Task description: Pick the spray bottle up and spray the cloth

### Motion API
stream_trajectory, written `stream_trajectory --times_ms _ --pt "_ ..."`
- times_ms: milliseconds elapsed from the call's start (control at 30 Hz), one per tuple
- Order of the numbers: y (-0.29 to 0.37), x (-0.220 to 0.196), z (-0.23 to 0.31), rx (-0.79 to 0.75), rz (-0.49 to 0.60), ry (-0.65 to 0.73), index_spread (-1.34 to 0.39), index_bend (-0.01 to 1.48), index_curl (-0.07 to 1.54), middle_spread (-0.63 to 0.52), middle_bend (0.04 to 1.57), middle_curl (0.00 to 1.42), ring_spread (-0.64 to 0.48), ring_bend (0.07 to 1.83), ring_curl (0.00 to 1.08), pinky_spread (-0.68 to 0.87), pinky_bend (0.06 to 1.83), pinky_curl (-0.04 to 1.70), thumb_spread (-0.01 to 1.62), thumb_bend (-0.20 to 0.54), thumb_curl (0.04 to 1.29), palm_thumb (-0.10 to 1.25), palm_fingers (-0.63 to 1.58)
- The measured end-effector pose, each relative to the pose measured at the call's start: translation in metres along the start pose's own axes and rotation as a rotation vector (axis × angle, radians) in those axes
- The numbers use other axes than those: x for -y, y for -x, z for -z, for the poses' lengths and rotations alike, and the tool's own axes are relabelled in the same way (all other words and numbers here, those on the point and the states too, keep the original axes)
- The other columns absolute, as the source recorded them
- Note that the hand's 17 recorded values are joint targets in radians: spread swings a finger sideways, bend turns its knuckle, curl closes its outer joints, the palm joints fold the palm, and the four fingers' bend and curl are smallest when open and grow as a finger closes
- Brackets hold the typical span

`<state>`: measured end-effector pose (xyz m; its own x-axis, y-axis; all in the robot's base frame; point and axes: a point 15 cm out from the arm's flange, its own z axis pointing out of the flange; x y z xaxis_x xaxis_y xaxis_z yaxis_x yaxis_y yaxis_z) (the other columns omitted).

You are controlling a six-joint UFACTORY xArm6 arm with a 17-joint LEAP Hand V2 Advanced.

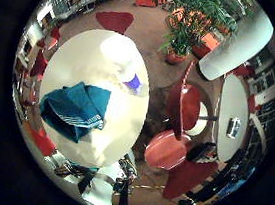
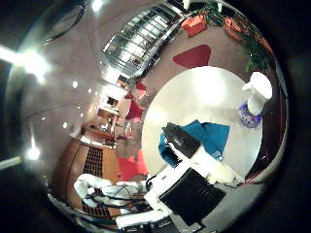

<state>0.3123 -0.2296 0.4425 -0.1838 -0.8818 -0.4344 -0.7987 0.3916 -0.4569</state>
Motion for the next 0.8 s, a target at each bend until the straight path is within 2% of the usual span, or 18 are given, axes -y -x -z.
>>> stream_trajectory --times_ms 300,533,800 --pt "-0.084 -0.042 -0.024 0.086 -0.195 -0.021 -0.21 0.15 0.25 0.14 0.28 0.36 0.23 0.39 0.26 0.44 0.44 0.30 1.06 -0.024 0.33 0.60 0.21" --pt "-0.115 -0.055 -0.032 0.134 -0.238 -0.057 -0.18 0.14 0.24 0.16 0.30 0.36 0.23 0.43 0.26 0.42 0.47 0.30 1.07 -0.023 0.33 0.59 0.16" --pt "-0.133 -0.075 -0.073 0.220 -0.323 -0.069 -0.15 0.14 0.25 0.19 0.30 0.36 0.23 0.46 0.26 0.42 0.50 0.30 1.07 -0.023 0.33 0.59 0.14"
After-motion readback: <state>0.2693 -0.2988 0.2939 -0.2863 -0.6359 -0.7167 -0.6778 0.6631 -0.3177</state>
